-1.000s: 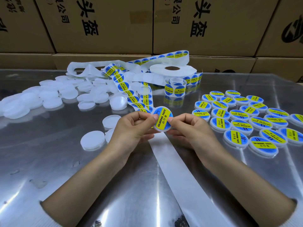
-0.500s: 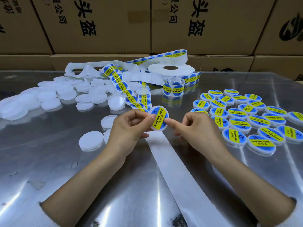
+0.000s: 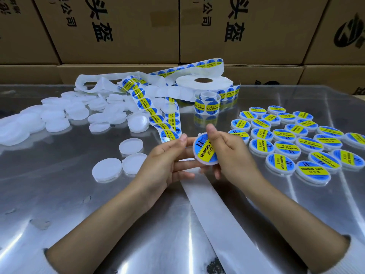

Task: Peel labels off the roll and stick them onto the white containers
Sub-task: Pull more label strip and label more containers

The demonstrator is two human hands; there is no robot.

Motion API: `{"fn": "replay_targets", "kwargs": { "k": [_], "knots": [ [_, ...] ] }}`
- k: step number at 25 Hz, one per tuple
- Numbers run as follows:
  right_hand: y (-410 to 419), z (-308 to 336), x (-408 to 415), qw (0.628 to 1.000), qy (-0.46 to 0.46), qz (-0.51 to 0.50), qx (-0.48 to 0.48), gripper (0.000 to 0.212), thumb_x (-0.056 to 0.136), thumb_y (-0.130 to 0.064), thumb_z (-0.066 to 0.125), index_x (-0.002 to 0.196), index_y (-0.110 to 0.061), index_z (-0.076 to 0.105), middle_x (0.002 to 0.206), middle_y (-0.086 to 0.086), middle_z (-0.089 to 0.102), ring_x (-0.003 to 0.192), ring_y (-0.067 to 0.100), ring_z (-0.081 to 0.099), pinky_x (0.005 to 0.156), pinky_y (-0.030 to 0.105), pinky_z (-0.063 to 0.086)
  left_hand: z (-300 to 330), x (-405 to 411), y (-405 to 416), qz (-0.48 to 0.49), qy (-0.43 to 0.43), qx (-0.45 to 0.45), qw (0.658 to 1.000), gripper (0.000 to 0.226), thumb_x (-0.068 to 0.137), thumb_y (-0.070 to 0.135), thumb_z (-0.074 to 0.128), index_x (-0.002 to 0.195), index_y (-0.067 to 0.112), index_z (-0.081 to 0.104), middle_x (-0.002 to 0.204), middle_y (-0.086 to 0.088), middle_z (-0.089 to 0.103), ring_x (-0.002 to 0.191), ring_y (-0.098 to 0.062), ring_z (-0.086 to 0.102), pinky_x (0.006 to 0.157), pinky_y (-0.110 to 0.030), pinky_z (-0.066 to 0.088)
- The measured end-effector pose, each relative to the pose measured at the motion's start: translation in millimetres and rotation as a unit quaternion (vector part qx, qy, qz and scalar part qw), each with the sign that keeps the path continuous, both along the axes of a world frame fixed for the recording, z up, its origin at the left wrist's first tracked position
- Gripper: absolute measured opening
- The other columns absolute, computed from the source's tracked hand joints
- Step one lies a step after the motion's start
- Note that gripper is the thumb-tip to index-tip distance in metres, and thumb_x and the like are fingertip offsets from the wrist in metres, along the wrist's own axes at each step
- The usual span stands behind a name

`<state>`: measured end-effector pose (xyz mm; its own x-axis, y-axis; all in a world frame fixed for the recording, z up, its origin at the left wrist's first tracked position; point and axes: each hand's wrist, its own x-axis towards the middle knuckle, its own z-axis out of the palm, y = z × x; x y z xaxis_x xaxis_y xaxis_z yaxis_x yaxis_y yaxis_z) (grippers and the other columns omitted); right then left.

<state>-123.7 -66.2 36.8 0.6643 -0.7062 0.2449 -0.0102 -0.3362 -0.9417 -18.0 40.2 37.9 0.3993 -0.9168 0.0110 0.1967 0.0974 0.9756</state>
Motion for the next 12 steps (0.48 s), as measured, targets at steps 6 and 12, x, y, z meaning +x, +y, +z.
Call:
{"fn": "replay_targets", "kwargs": {
  "k": [6, 12],
  "knots": [
    [5, -6, 3, 0.997, 0.030, -0.035, -0.060, 0.061, 0.101, -0.043, 0.030, 0.051, -0.014, 0.050, 0.039, -0.002, 0.052, 0.039, 0.011, 0.050, 0.048, 0.028, 0.041, -6, -10, -6, 0.053, -0.160, 0.014, 0.986, 0.038, 0.074, 0.058, 0.049, 0.085, 0.025, 0.066, 0.068, -0.001, 0.069, 0.045, -0.013, 0.057, 0.046, -0.018, 0.046],
    [20, -4, 5, 0.996, -0.003, 0.054, 0.071, 0.052, 0.102, -0.035, 0.031, 0.062, -0.012, 0.056, 0.041, 0.007, 0.054, 0.031, 0.010, 0.042, 0.037, 0.015, 0.032, -11, -9, -8, 0.043, -0.216, -0.005, 0.975, 0.034, 0.083, 0.048, 0.050, 0.085, 0.013, 0.052, 0.058, -0.013, 0.062, 0.044, -0.014, 0.048, 0.038, -0.019, 0.033]
  ]
}}
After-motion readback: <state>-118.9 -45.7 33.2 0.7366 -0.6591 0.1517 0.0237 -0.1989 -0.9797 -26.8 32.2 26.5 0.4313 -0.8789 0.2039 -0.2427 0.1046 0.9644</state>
